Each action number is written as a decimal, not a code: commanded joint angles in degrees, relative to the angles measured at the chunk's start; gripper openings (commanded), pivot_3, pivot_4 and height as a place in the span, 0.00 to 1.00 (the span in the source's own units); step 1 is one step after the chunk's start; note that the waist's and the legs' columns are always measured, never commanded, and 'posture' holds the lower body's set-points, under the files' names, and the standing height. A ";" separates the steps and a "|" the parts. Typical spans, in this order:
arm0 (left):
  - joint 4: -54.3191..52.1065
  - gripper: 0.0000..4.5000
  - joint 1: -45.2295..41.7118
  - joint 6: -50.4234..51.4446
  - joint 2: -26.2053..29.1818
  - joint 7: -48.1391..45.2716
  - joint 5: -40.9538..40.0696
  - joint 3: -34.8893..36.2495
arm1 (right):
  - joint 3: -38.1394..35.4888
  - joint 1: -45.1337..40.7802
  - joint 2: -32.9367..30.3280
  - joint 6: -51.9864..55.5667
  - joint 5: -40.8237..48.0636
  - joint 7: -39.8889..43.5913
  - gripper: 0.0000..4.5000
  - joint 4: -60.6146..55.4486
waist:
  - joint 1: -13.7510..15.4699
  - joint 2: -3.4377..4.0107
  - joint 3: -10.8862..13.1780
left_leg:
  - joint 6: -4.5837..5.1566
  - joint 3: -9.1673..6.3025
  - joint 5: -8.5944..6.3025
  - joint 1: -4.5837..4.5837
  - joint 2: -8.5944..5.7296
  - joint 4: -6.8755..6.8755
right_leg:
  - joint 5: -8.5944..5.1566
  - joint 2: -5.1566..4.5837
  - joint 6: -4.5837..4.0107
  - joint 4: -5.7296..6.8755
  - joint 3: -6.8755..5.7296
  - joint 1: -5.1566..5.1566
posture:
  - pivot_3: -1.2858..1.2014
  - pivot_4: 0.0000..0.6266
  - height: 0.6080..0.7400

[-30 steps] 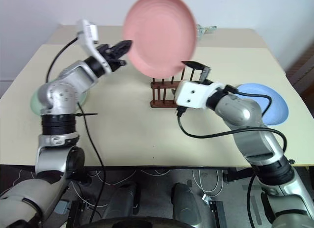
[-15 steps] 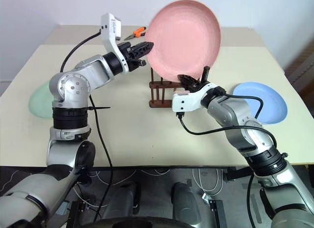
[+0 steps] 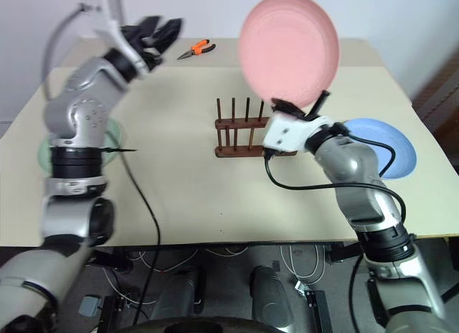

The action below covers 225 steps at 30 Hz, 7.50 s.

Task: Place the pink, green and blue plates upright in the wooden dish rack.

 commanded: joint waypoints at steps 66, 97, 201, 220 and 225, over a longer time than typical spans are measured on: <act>-9.86 0.68 25.46 1.63 5.01 -28.74 0.45 -6.95 | -25.74 28.55 -19.78 18.77 37.50 9.76 0.99 -0.76 | 0.87 0.02 0.14 | 0.04 0.09 -0.02 -0.21 -0.01 0.17 | -0.15 -0.17 -0.26 -0.10 -0.02 -0.14 | 0.52 0.24 0.94; 1.88 0.59 28.86 20.08 6.61 20.37 -9.54 30.02 | 11.29 11.68 -9.01 18.69 26.96 9.90 1.00 -11.82 | 2.22 -0.50 0.14 | -0.01 -0.05 -0.05 -0.27 0.02 0.29 | -0.10 -0.31 -0.25 -0.07 -0.21 -0.11 | 0.52 0.24 0.94; -22.92 0.68 29.24 2.96 1.49 -23.48 -6.90 -4.36 | -6.70 -0.42 30.03 34.96 27.54 -23.08 0.00 -17.33 | 0.71 -0.27 0.22 | -0.27 -0.10 0.18 -0.73 0.00 0.29 | 0.13 -0.15 -0.14 0.25 -0.21 -0.68 | 0.52 0.24 0.94; -26.54 0.69 30.08 6.84 0.67 -23.74 -7.54 -6.06 | -2.43 -4.80 16.85 31.34 24.30 -21.72 0.60 -12.17 | 0.72 -0.23 0.24 | -0.27 -0.10 0.18 -0.76 0.02 0.30 | 0.11 -0.11 -0.18 0.18 -0.20 -0.69 | 0.52 0.24 0.94; -25.30 0.69 29.40 5.96 0.65 -23.90 -6.94 -6.02 | -4.69 -8.03 10.17 28.97 25.96 -16.96 0.60 -15.08 | 0.79 -0.22 0.25 | -0.26 -0.09 0.18 -0.77 0.02 0.30 | 0.11 -0.11 -0.18 0.15 -0.20 -0.68 | 0.52 0.24 0.94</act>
